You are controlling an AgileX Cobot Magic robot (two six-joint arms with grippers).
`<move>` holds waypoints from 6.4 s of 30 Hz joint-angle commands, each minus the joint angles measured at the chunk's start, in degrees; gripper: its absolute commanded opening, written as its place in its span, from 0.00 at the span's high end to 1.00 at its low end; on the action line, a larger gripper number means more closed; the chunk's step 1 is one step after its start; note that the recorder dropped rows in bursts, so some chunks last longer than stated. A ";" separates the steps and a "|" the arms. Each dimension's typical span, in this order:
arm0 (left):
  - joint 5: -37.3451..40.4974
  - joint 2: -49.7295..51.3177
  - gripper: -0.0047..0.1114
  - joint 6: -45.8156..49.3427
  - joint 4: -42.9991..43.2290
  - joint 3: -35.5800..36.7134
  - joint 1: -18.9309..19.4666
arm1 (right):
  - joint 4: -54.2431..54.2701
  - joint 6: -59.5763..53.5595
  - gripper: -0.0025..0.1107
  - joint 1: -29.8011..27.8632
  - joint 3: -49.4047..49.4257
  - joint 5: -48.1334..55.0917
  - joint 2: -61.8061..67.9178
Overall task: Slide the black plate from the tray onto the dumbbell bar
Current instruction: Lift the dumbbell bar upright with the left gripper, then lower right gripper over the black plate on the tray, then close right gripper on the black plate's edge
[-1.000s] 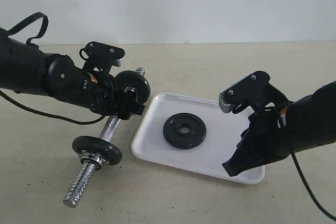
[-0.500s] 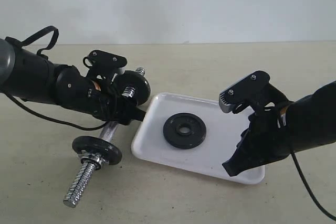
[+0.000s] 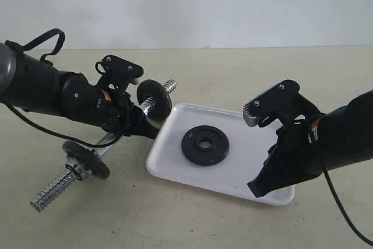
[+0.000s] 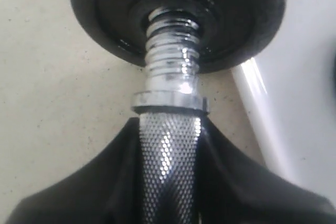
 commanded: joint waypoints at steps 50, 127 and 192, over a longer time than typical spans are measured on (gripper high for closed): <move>14.83 -25.46 0.92 -1.42 5.81 -0.25 4.57 | -0.22 -2.76 0.98 0.16 -20.86 19.49 3.94; 18.00 -29.94 0.92 -0.61 5.95 -0.06 4.57 | -17.08 12.86 0.05 10.15 -43.75 24.55 35.51; 19.86 -29.94 0.92 -0.36 5.95 -0.06 4.57 | 2.17 3.15 0.05 3.96 -43.75 30.61 37.60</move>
